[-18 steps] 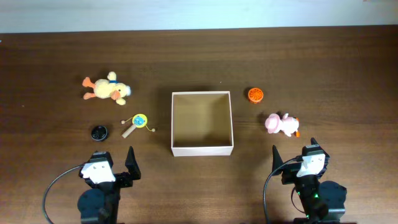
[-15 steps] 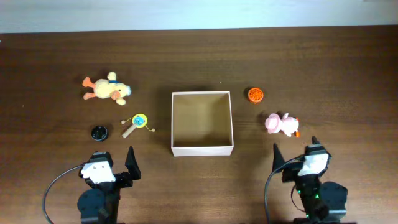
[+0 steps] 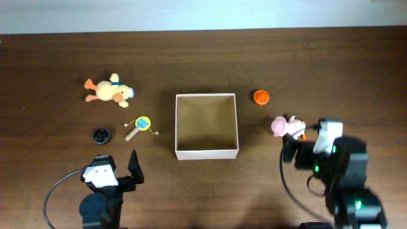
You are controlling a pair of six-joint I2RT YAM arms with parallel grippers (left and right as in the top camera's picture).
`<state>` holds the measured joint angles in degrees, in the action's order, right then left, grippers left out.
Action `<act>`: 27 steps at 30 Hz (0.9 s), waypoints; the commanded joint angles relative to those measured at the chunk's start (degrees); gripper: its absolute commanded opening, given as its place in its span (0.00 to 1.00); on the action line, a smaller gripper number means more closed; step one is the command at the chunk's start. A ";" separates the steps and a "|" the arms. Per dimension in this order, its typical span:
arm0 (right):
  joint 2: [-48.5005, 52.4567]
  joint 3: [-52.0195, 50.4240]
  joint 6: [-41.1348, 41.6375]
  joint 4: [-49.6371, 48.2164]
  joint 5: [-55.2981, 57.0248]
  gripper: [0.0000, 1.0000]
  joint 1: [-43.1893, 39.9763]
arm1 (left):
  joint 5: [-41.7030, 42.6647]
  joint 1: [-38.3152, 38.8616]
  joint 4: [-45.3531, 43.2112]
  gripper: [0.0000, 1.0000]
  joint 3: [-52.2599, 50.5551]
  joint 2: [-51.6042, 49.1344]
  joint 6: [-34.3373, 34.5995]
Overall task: Pack container
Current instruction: 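Move the right gripper toward the orange round toy beside the pig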
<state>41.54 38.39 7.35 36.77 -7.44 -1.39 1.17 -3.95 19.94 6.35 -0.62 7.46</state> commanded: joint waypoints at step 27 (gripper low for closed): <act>32.63 17.16 16.98 5.07 4.83 0.88 0.26 | 0.79 -0.39 0.02 0.99 -0.26 0.28 -0.92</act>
<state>73.01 54.48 12.51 40.40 -9.43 -1.39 1.17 -3.95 19.94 6.33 -0.62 7.46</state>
